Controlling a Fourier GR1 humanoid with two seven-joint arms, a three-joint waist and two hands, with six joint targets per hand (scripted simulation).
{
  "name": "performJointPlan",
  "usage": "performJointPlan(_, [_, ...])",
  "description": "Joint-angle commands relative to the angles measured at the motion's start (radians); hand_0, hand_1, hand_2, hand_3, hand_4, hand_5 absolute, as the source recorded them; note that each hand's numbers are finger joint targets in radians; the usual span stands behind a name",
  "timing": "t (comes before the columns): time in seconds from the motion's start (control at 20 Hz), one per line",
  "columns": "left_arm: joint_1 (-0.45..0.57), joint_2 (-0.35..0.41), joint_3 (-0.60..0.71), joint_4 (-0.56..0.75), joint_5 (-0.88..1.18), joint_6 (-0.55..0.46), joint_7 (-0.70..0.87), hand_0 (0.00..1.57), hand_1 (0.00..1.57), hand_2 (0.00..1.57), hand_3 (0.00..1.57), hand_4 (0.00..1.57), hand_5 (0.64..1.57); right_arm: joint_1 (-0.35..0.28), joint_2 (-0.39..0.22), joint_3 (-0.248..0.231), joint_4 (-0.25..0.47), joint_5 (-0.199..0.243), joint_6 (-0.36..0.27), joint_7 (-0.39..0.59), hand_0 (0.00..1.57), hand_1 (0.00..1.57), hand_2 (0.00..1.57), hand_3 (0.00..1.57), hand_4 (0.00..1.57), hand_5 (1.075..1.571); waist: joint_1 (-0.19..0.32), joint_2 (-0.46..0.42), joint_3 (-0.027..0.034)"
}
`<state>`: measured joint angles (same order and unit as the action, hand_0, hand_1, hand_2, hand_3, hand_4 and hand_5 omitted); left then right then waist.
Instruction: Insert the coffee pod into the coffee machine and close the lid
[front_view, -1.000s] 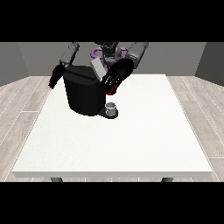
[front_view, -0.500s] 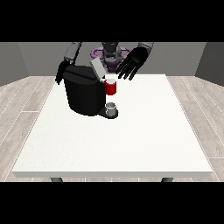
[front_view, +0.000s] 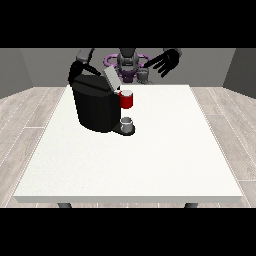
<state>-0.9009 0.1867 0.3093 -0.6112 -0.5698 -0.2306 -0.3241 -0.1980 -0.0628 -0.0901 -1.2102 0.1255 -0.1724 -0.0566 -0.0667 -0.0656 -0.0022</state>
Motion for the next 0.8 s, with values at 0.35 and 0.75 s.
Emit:
performJointPlan(0.35, [0.309, -0.129, 0.076, 0.018, 0.157, -0.087, -0.044, 0.0, 0.0, 0.0, 0.0, 0.32, 1.571, -0.054, -0.046, 0.028, -0.106, -0.044, 0.11, 0.097, 0.0, 0.0, 0.0, 0.0, 0.06, 1.571, 0.171, -0.234, 0.0016])
performJointPlan(0.75, [0.391, -0.186, 0.016, -0.126, 0.265, -0.096, 0.048, 0.0, 0.0, 0.0, 0.0, 0.35, 1.571, -0.112, -0.145, -0.047, -0.076, -0.101, 0.201, 0.129, 0.0, 0.0, 0.0, 0.0, 0.0, 1.571, 0.226, -0.218, 0.0025])
